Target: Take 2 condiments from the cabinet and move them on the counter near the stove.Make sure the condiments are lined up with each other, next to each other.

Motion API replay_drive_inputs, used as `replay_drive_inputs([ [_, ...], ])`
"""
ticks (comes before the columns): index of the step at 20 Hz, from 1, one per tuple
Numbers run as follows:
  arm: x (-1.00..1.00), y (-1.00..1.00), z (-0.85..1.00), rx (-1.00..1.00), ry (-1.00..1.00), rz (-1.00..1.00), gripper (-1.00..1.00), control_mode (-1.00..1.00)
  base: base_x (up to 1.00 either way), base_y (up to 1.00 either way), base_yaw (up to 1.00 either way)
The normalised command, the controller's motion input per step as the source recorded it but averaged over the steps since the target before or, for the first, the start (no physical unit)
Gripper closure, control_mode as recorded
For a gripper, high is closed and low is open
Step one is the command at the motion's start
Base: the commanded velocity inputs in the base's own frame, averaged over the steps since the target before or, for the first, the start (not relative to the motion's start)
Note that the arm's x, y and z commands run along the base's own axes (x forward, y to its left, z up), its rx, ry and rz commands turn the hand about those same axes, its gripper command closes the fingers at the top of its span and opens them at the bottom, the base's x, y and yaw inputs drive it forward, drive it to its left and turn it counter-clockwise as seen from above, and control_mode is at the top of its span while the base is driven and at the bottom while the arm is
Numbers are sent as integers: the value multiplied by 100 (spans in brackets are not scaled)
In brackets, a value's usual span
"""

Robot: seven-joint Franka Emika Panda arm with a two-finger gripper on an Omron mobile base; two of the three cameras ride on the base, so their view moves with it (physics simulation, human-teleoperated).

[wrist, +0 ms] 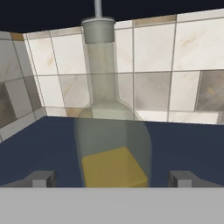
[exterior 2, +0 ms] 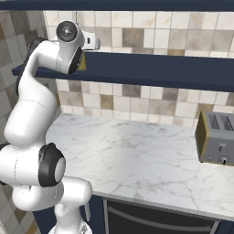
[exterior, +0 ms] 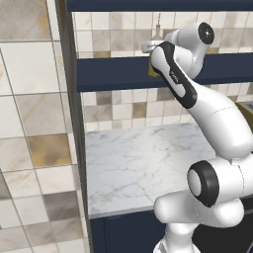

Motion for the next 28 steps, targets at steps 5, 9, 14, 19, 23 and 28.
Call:
replay_drive_inputs([
  [5,3,0,0,0,1,0,-100,-100,0,0,0],
  [9,0,0,0,0,0,0,-100,-100,0,0,0],
  [14,0,0,0,0,1,0,-100,-100,0,0,0],
  [19,0,0,0,0,3,0,-100,-100,0,0,0],
  [23,8,0,0,0,6,0,-100,-100,0,0,0],
  [28,2,0,0,0,4,0,-100,-100,0,0,0],
])
